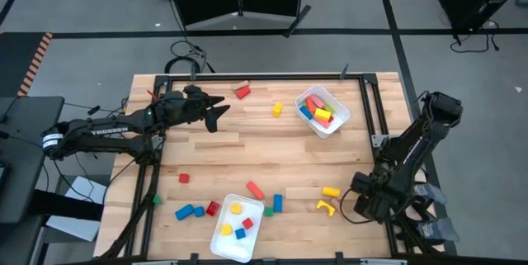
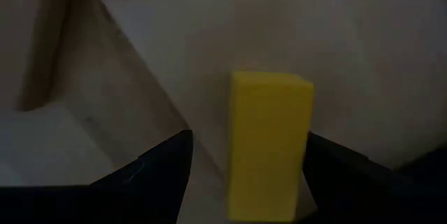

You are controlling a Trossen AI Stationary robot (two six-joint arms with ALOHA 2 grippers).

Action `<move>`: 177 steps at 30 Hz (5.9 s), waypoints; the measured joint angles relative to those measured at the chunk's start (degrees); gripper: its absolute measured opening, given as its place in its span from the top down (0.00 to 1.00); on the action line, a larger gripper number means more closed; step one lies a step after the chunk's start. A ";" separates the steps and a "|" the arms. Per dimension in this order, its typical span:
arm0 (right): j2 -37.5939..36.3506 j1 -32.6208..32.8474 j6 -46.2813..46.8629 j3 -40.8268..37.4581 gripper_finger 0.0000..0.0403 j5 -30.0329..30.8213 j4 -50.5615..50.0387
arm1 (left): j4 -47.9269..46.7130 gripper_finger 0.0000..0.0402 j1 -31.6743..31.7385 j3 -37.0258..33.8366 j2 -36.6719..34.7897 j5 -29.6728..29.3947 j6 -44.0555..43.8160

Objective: Sort blocks by size
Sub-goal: Put the yellow rectangle block into the top white bin, then put the red square block into the bottom white bin

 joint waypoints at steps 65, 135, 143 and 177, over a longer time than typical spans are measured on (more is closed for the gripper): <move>-10.96 -73.64 -69.17 1.31 0.64 23.43 53.48 | -3.88 0.43 -1.11 0.02 0.02 -0.08 -2.60; -12.12 -84.34 -53.66 -5.99 0.64 25.26 45.81 | -4.52 0.43 -1.09 0.00 0.02 -6.11 -2.64; -12.12 -84.01 -53.46 -5.95 0.44 24.57 45.28 | -4.76 0.43 -1.09 0.00 0.02 -6.11 -3.44; -12.27 -66.99 -76.67 -5.93 0.26 13.46 72.66 | -69.04 0.22 -37.88 12.66 15.49 10.03 -7.32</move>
